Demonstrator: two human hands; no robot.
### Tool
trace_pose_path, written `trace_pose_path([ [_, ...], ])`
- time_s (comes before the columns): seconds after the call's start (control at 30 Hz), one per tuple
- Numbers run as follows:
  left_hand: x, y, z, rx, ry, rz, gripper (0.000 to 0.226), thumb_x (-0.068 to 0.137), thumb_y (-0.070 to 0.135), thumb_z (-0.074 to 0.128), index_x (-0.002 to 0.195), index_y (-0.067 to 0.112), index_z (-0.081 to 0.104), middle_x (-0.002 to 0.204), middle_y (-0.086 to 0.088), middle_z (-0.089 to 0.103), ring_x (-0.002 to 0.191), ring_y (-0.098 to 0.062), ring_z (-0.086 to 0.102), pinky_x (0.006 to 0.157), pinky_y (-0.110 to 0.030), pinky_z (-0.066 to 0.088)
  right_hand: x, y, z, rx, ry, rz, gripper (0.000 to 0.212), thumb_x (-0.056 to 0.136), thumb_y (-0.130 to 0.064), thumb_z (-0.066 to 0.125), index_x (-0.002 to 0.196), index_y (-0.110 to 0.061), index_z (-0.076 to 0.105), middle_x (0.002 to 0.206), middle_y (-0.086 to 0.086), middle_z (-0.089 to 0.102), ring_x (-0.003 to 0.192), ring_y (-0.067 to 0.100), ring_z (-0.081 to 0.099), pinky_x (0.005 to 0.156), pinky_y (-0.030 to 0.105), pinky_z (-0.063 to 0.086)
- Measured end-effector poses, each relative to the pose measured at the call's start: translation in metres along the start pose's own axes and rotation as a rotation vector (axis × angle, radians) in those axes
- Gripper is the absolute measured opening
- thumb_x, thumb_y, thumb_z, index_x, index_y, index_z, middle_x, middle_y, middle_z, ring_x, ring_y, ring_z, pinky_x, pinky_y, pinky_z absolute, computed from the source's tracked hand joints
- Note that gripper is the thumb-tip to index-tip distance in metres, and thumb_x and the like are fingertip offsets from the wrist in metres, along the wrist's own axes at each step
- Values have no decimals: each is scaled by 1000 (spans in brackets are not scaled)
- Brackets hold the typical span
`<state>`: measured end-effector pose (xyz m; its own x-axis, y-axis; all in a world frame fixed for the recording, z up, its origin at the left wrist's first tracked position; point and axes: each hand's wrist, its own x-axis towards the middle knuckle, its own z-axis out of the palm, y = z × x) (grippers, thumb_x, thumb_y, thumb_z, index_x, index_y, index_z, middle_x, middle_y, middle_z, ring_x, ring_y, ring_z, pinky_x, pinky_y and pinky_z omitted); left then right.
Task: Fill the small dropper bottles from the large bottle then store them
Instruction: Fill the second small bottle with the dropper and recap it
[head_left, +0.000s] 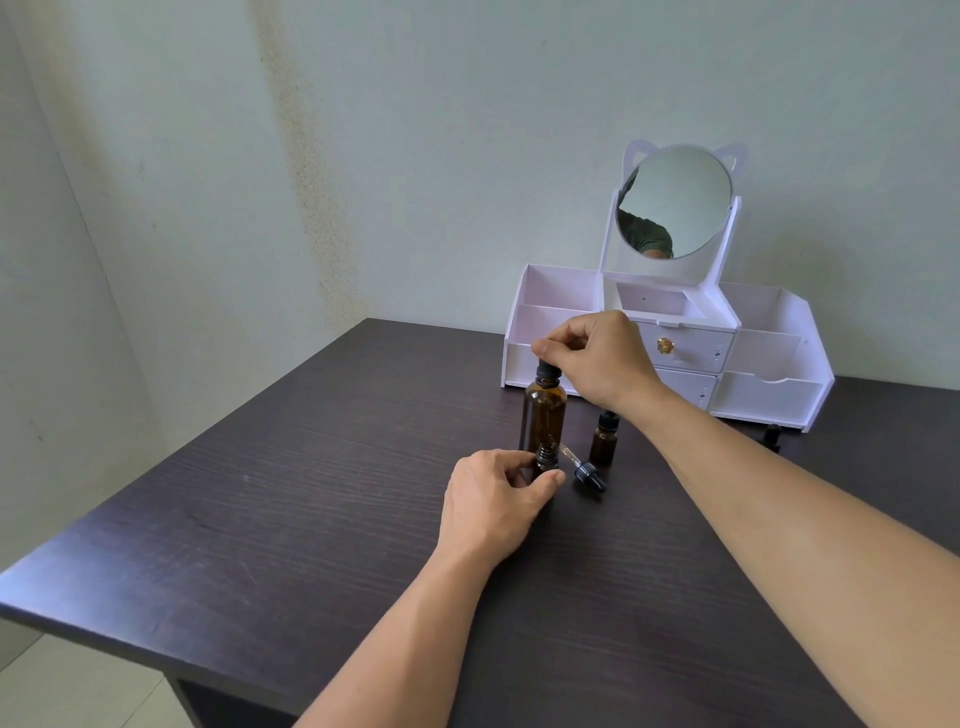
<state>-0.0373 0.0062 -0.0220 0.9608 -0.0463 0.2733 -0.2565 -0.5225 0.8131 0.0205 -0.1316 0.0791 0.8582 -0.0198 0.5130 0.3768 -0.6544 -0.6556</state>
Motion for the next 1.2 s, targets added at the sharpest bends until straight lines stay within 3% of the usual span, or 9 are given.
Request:
trace_pose_path([
  [0.13, -1, 1, -1, -12, 7, 3, 38, 81, 50, 70, 110, 26, 72, 73, 7, 64, 68, -8, 60, 71, -32, 57, -1, 1, -2, 22, -6, -30, 13, 83, -23, 74, 83, -10, 76, 78, 3, 72, 74, 15, 67, 69, 25, 53],
  [0.3, -1, 1, -1, -12, -1, 5, 35, 81, 51, 69, 108, 28, 73, 72, 6, 64, 69, -9, 61, 71, -31, 57, -3, -7, -7, 151, 28, -43, 9, 85, -17, 71, 84, -8, 74, 76, 5, 74, 63, 4, 69, 66, 14, 54],
  [0.5, 0, -1, 0, -15, -4, -5, 31, 80, 53, 70, 101, 31, 74, 69, 6, 63, 64, -7, 59, 68, -31, 56, 5, -24, -27, 249, 137, -88, 9, 85, -17, 71, 76, -15, 73, 70, -2, 72, 63, 7, 70, 73, 22, 56],
  [0.73, -1, 0, -1, -27, 0, -3, 29, 81, 51, 70, 100, 30, 74, 70, 5, 64, 64, -7, 58, 67, -32, 56, 8, -44, -47, 277, 226, -157, 13, 86, -14, 69, 85, -1, 73, 72, 4, 71, 61, 5, 69, 65, 13, 53],
  [0.93, -1, 0, -1, -20, 6, 9, 29, 81, 50, 70, 101, 30, 74, 68, 9, 61, 63, -6, 57, 66, -27, 53, -1, -39, -47, 204, 92, -113, 13, 86, -19, 70, 78, -10, 74, 72, -2, 73, 64, 5, 69, 67, 18, 53],
  [1.07, -1, 0, 0, -18, 13, 11, 27, 81, 49, 70, 100, 30, 74, 66, 9, 60, 61, -5, 55, 64, -25, 51, -11, -32, -42, 220, 16, -72, 11, 85, -17, 71, 79, -9, 74, 74, 4, 74, 68, 14, 72, 70, 25, 56],
  [1.2, -1, 0, -1, -21, 15, 11, 26, 81, 50, 70, 98, 31, 75, 66, 8, 61, 60, -5, 55, 67, -29, 53, -19, -28, -37, 219, 6, -43, 12, 85, -20, 72, 79, -9, 74, 74, 2, 74, 65, 6, 70, 71, 23, 55],
])
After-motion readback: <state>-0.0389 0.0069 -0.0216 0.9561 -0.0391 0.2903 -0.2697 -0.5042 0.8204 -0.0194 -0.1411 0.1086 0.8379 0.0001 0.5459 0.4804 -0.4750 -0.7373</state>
